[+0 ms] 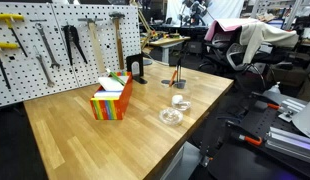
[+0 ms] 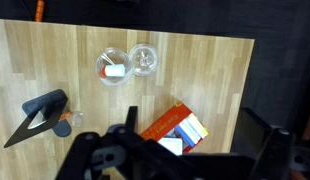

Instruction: Take a book from the box and make it stand on the table

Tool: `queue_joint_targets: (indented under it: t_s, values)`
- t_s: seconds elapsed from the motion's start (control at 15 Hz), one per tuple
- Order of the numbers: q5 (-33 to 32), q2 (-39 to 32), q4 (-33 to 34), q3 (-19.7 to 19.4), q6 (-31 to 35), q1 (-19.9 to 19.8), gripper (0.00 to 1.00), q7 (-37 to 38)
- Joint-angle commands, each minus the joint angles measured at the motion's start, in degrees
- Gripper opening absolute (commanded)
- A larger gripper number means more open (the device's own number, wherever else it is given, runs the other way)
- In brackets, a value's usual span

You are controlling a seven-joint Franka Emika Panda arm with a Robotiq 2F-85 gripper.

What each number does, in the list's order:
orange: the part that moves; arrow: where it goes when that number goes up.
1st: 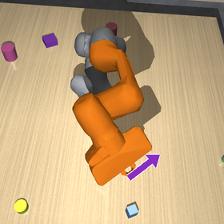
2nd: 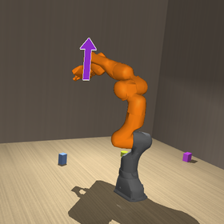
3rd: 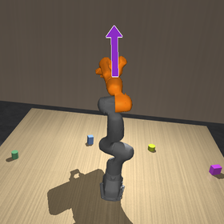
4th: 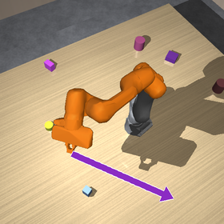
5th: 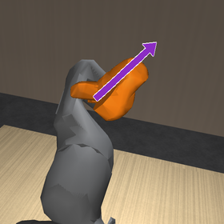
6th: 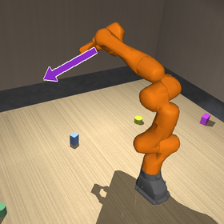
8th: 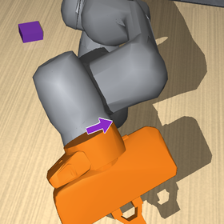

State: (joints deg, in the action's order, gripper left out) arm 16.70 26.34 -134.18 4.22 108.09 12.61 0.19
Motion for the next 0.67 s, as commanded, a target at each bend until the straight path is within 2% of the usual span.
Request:
queue_joint_targets:
  t_s: [0.0, 0.6]
  values:
    - [0.43, 0.02, 0.14, 0.97, -0.26, -1.17, 1.0, -0.38]
    - [0.85, -0.53, 0.15, 0.97, -0.49, -1.09, 1.0, -0.27]
